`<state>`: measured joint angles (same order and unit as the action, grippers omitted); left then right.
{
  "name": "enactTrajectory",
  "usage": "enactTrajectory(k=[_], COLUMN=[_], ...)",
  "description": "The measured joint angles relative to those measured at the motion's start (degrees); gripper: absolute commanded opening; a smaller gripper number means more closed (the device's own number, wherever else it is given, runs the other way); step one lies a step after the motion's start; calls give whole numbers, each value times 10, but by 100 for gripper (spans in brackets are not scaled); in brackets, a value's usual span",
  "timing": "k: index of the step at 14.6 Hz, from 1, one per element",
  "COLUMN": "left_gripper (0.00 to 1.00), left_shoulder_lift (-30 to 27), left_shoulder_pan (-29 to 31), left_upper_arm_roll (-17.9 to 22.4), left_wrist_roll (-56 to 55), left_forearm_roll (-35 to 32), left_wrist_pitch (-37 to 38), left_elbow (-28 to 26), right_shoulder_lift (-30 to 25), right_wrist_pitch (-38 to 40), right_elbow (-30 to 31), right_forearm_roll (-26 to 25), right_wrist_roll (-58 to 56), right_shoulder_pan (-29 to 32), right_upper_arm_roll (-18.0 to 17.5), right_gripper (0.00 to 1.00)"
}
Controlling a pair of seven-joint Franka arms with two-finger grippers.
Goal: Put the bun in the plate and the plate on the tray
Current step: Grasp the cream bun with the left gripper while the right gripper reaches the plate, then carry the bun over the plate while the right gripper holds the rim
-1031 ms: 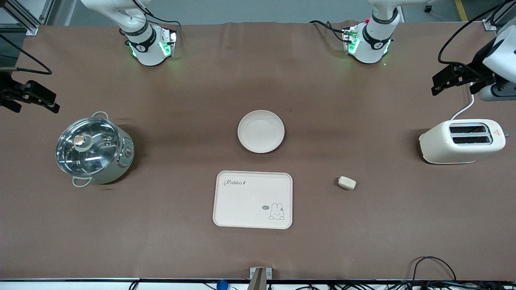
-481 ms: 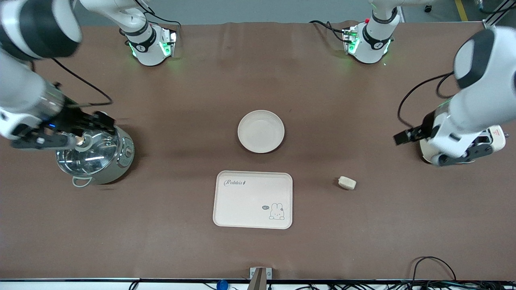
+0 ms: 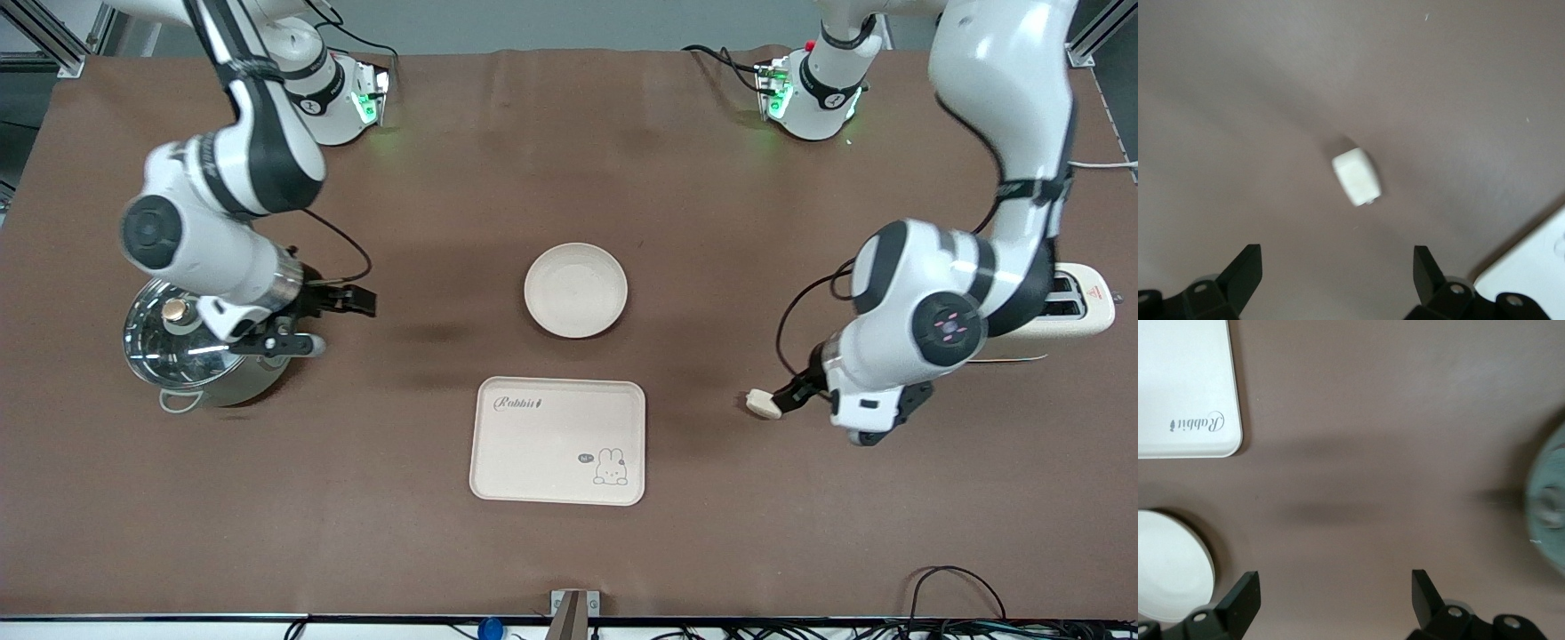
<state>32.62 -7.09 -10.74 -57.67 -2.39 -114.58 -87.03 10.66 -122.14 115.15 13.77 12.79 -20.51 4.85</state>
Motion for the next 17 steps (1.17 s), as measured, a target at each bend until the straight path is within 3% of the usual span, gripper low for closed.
enactTrajectory(k=[5,10,15,17], left_gripper=[99,84,43,36], left_shoulder_lift=[65,103,118,118], left_shoulder_pan=[-3,-1,1,-1], left_upper_arm_roll=[1,5,5,4], left_wrist_roll=[-87,-138,-147,-148], left_forearm_roll=[0,-36,-56,-56], left_wrist_pitch=[-80,-130,-132,-132], left_elbow=[-8,-20,-20,-20], right_shoulder_lift=[-1,42,95,96], right_wrist_pitch=[-215,-351,-403,-403], right_elbow=[120,152,149,146], right_forearm_roll=[87,111,113,114], right_wrist_roll=[70,146,211,219], right_shoulder_pan=[-116,-219,-260,-265], right_upper_arm_roll=[-2,-2,-2,-2], right_gripper=[100,99,99,99])
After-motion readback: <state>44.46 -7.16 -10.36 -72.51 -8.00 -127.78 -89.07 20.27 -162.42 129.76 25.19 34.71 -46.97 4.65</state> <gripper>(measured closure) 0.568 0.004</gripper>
